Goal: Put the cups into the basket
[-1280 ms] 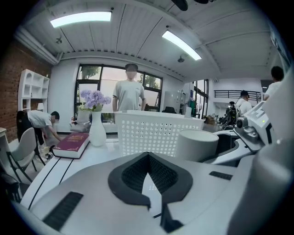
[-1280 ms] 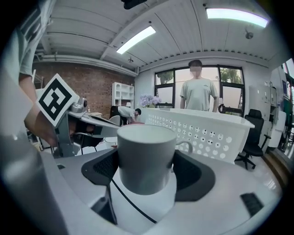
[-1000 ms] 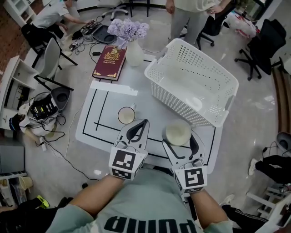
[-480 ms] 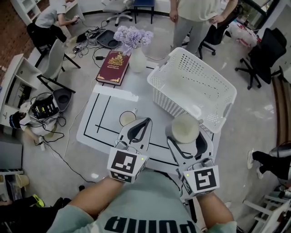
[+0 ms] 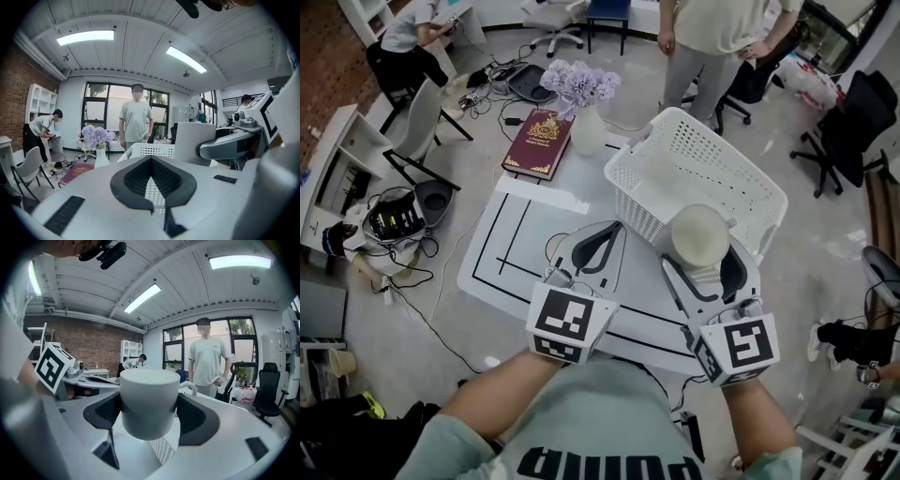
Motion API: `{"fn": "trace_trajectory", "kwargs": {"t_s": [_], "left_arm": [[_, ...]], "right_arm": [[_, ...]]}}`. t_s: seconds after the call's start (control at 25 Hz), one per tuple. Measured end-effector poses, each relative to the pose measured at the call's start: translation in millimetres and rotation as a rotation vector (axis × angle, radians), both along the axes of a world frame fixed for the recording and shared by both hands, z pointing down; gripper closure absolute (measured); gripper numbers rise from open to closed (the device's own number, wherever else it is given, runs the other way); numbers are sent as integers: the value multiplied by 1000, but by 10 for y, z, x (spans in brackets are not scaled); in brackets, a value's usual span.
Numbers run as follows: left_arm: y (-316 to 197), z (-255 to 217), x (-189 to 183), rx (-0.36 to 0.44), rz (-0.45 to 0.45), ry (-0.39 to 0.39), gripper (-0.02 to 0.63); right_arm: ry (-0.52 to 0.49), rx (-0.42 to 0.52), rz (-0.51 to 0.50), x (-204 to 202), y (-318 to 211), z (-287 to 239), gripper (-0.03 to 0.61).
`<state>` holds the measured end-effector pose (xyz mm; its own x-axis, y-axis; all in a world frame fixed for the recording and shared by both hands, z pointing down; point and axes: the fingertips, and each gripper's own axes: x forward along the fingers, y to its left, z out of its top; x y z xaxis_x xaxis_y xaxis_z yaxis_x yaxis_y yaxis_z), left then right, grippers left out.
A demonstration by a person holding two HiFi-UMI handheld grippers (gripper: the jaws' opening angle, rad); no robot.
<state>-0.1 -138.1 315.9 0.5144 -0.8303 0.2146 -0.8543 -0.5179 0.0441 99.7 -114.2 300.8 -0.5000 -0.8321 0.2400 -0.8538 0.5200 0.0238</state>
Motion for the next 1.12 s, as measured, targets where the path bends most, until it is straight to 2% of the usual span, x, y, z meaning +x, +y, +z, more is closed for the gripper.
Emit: {"fn": "trace_trajectory", "kwargs": {"t_s": [0.56,1.12], "left_arm": [[-315,-152,137,11,-130,-23,610],[-821,-29,-181,-6,-194,-45,611]], "right_arm": [[9,-4,-109,233,-452,-66,206],[29,-74,-170,203,-1116,184,206]]}}
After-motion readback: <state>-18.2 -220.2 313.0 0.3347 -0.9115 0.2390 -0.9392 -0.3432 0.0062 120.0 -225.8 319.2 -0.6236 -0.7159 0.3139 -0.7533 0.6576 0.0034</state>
